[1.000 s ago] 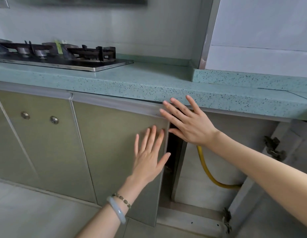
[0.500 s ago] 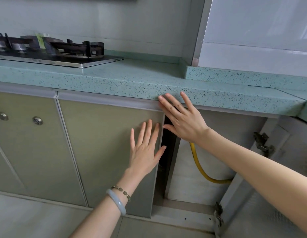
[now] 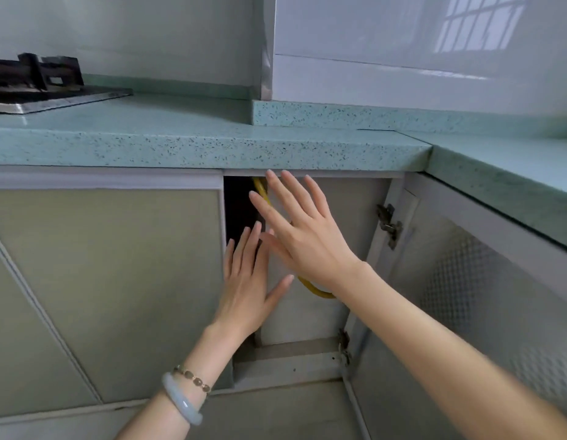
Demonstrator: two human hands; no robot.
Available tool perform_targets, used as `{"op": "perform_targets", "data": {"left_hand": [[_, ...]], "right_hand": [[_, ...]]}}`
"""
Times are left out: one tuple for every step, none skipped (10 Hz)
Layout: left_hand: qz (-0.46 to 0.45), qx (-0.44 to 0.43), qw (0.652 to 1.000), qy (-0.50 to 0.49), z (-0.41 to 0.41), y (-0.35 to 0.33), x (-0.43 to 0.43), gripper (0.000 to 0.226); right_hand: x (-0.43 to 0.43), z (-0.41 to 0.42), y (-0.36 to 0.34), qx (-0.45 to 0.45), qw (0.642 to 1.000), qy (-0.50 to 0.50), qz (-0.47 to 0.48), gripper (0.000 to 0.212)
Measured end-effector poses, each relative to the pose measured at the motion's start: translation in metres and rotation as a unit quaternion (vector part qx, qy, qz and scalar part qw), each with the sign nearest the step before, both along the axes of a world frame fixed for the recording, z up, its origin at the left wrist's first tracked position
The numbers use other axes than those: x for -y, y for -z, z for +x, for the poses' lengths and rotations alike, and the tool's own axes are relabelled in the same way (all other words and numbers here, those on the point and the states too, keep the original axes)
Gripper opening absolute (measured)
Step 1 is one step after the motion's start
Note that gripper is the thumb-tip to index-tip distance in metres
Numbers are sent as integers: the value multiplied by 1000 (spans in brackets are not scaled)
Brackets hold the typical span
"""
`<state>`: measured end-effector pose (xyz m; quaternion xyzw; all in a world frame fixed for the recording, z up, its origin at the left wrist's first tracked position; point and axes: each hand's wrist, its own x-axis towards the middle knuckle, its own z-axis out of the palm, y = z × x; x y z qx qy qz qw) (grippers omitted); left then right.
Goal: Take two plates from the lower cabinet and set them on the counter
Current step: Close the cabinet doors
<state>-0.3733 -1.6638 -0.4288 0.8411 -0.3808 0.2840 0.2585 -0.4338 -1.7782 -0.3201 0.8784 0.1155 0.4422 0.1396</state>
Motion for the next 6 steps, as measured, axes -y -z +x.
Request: {"op": "perform_targets", "data": {"left_hand": [[3,-7,998,60,-29,3,16,77],[3,-23,990,139,-65,11,37,80],[-12,-13,972,234,-107,18,64,78],[-7,3,949,316,-147,29,85,78],[37,-44,922,382,-186,36,96,79],[63,-54,907,412,-214,28,107,63]], "right_hand": [[9,-37,4,-20,997,48,58,48],[21,-78,10,-27,985,114,127,58],[31,-126,18,-23,971,167,169,63],[35,-169,23,-4,962,196,187,62],[31,-204,24,19,956,217,196,56],[29,-232,25,24,947,255,195,54]]}}
